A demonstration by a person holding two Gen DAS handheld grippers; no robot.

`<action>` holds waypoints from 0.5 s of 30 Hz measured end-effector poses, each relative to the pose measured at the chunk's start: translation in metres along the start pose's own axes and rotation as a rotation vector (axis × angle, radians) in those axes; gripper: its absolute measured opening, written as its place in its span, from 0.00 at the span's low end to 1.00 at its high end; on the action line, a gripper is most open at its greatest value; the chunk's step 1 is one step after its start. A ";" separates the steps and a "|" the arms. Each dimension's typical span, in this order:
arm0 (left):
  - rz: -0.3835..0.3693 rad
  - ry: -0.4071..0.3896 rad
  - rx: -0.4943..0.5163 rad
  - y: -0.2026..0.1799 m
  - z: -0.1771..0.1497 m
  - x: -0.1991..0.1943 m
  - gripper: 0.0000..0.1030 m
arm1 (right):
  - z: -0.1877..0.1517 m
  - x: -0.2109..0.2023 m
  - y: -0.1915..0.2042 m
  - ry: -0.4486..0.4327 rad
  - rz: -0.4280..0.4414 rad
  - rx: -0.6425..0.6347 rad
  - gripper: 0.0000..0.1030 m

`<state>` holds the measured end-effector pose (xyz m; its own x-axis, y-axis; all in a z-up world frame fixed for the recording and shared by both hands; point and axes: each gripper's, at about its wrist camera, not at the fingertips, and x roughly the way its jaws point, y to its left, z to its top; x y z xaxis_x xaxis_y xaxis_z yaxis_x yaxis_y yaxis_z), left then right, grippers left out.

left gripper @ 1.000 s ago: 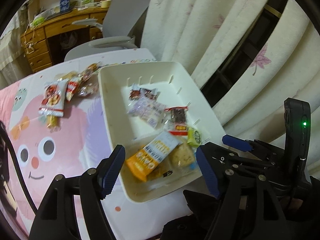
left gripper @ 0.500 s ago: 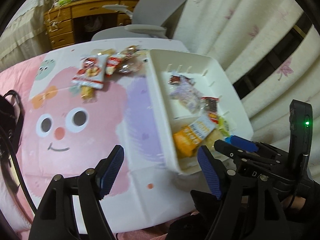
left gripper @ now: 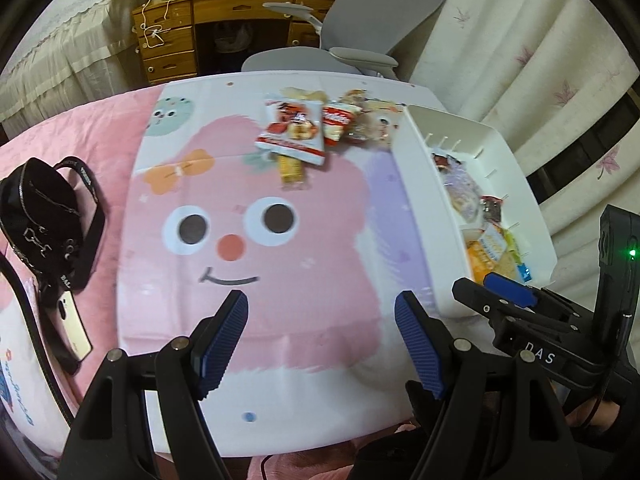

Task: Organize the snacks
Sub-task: 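Withdraw both open grippers from the tray toward the remaining snacks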

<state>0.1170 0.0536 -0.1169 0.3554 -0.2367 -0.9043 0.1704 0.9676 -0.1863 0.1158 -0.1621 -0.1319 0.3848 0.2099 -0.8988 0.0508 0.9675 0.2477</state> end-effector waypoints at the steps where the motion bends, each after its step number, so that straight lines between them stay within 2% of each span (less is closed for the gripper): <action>1: -0.002 0.003 0.006 0.010 -0.001 -0.001 0.72 | -0.002 0.002 0.006 0.002 0.001 0.002 0.55; 8: -0.015 0.028 0.024 0.058 0.001 0.000 0.73 | -0.010 0.022 0.047 0.020 -0.016 0.036 0.55; 15: -0.050 0.070 -0.001 0.094 0.010 0.012 0.73 | -0.014 0.036 0.083 0.034 -0.060 0.028 0.55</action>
<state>0.1467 0.1408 -0.1417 0.2817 -0.2777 -0.9184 0.1850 0.9550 -0.2320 0.1204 -0.0726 -0.1486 0.3485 0.1568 -0.9241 0.0988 0.9743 0.2026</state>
